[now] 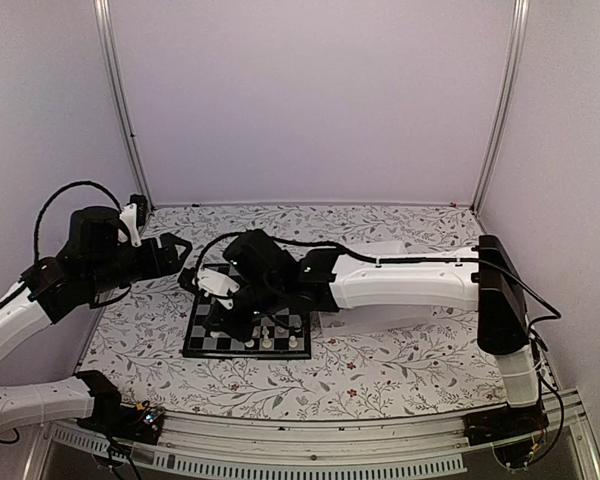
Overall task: Set up the chess pieces on the board
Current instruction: Place the chess piece on the chessboard.
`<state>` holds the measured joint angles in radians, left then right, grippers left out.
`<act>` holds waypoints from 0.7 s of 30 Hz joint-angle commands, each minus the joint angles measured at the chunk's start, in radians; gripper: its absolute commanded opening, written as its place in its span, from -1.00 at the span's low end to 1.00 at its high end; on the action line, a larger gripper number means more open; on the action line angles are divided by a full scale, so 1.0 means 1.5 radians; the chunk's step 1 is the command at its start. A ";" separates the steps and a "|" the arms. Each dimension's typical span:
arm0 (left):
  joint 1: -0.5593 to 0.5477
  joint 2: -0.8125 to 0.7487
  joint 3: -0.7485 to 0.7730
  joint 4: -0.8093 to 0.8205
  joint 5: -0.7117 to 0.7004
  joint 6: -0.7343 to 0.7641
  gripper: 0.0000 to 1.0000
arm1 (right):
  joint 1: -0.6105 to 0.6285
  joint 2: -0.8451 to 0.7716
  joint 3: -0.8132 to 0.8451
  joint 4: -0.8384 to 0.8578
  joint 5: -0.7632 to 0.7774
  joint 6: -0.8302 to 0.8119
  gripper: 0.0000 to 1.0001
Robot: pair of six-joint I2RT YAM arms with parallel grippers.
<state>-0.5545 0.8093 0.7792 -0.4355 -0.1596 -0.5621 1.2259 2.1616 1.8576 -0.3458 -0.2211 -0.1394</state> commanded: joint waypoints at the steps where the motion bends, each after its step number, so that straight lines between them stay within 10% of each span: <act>1: 0.016 -0.011 0.022 -0.028 0.018 -0.006 0.78 | 0.000 0.057 0.026 0.035 0.020 0.000 -1.00; 21: 0.029 0.003 0.043 -0.038 0.027 -0.024 0.73 | -0.010 0.080 -0.041 0.050 0.093 0.034 -1.00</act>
<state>-0.5259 0.8082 0.8116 -0.4973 -0.1368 -0.5922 1.2221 2.2753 1.8126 -0.2871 -0.1284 -0.1085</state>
